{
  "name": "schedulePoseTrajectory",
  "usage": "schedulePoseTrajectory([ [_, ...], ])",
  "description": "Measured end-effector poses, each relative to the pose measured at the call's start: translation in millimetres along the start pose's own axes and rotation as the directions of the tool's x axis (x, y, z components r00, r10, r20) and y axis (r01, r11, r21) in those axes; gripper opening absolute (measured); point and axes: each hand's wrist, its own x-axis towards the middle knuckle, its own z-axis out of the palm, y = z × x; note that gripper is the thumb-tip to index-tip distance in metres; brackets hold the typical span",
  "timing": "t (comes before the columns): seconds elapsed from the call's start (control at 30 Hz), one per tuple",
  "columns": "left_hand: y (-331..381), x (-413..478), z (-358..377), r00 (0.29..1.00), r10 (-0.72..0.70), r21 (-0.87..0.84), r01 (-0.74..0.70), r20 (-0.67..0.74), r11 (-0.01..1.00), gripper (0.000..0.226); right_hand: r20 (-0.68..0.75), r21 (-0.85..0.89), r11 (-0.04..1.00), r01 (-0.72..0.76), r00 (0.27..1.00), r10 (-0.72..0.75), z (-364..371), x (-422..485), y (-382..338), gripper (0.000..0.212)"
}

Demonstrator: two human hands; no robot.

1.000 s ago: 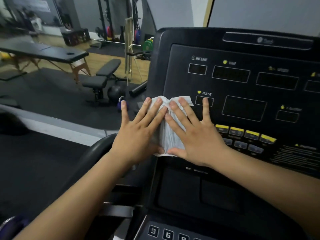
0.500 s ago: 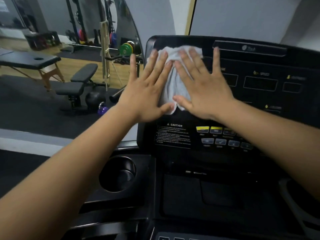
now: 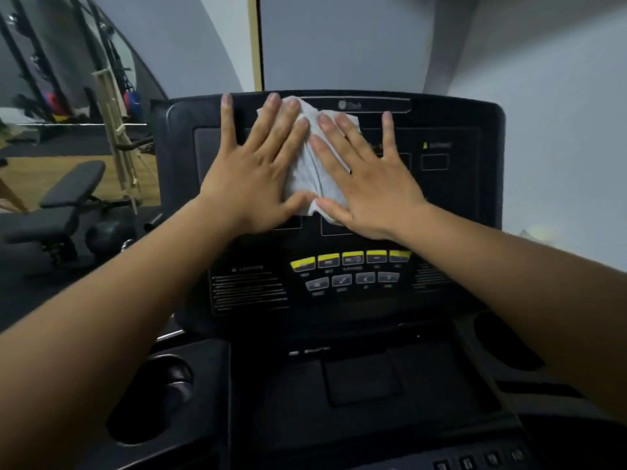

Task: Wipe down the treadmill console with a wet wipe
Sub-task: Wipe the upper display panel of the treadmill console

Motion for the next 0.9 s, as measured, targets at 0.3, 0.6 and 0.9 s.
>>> schedulePoseTrajectory([
  [0.3, 89, 87, -18, 0.997, 0.074, 0.014, -0.074, -0.026, 0.997, 0.092, 0.013, 0.020, 0.993, -0.118, 0.993, 0.117, 32, -57, 110, 0.085],
  [0.6, 199, 133, -19, 0.995, 0.096, -0.028, -0.097, -0.022, 0.995, 0.086, 0.025, 0.143, 0.973, -0.181, 0.984, 0.179, 77, -137, 172, 0.078],
  [0.9, 272, 3, 7, 0.997, 0.058, -0.129, -0.050, 0.059, 0.990, 0.073, -0.063, 0.265, 0.962, 0.071, 0.996, -0.056, 114, -237, 95, 0.078],
])
